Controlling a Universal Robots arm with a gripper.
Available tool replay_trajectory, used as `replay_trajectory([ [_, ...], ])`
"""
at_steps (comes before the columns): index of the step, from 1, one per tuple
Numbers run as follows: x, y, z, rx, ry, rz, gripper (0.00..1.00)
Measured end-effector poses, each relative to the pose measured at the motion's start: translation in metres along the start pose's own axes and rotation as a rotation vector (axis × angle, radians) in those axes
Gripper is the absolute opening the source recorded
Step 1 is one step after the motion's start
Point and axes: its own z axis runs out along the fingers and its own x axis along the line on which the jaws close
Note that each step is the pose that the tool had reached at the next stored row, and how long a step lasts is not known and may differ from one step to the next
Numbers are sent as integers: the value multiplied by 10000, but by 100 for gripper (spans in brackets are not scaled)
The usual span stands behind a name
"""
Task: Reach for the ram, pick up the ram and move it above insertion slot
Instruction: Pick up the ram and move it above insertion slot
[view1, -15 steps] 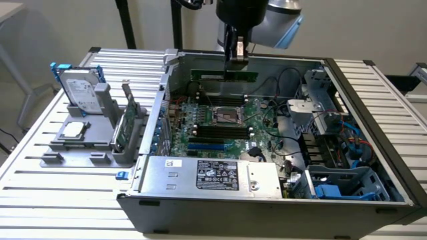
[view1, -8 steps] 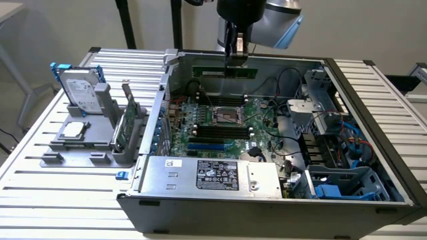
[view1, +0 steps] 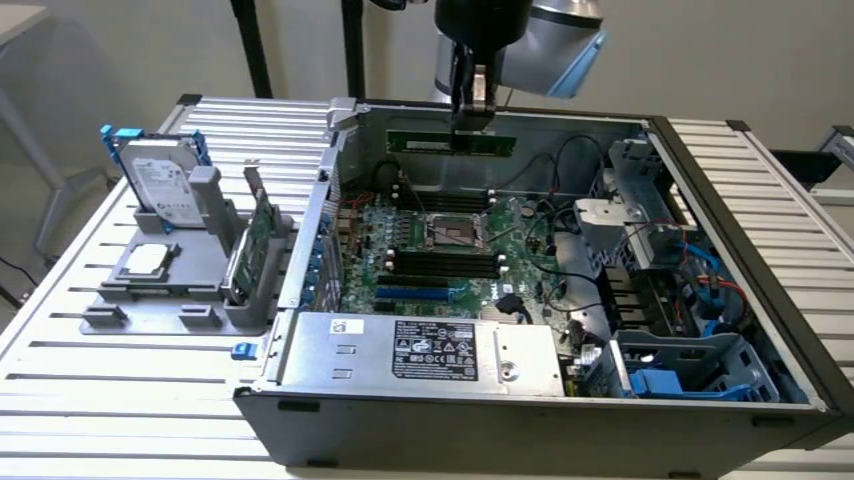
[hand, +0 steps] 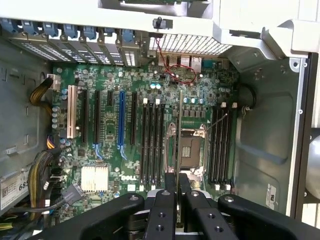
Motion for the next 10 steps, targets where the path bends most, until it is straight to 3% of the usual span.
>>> replay_trajectory([
  [10, 0, 0, 0, -1, -3, 1, 14],
])
